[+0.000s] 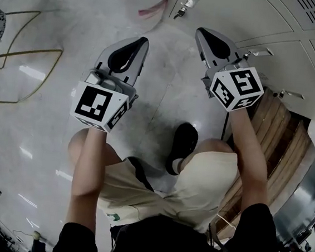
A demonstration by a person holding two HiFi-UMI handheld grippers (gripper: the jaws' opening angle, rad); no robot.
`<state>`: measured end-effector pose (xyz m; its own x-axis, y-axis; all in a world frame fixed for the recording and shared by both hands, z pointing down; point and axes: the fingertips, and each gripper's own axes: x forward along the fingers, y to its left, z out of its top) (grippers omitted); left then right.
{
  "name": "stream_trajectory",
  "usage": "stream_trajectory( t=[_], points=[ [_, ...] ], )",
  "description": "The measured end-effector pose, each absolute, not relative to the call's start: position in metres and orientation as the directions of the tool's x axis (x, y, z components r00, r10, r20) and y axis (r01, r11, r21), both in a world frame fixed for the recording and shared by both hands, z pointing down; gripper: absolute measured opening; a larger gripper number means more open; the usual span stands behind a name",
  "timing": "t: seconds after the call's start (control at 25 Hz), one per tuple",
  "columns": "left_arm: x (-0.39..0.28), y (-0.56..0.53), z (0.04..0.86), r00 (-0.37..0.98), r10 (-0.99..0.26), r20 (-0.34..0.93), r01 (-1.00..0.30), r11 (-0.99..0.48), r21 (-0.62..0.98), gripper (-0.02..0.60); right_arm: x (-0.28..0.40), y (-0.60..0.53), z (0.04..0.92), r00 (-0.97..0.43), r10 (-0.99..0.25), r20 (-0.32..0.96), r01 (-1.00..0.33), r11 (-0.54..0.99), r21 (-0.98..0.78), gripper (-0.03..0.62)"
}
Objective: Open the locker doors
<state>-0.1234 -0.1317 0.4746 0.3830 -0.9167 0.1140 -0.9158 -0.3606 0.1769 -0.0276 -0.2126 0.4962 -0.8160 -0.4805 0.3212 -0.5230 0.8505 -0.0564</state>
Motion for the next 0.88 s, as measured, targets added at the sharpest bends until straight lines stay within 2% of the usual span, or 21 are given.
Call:
stream_trajectory(
  t=[0.52,0.88],
  points=[
    [-0.134,-0.120,0.475,0.383,-0.920,0.089,-0.909,-0.358,0.215,0.015,-0.064,-0.250,0.527,-0.762,-0.520,0.386,-0.565,0.825,-0.005,0.006],
    [-0.115,-0.125,0.463,0.398,-0.915,0.064,-0.903,-0.378,0.204,0.015,-0.074,-0.282,0.545,-0.709,-0.581,0.400,-0.623,0.781,0.029,0.016]
  ],
)
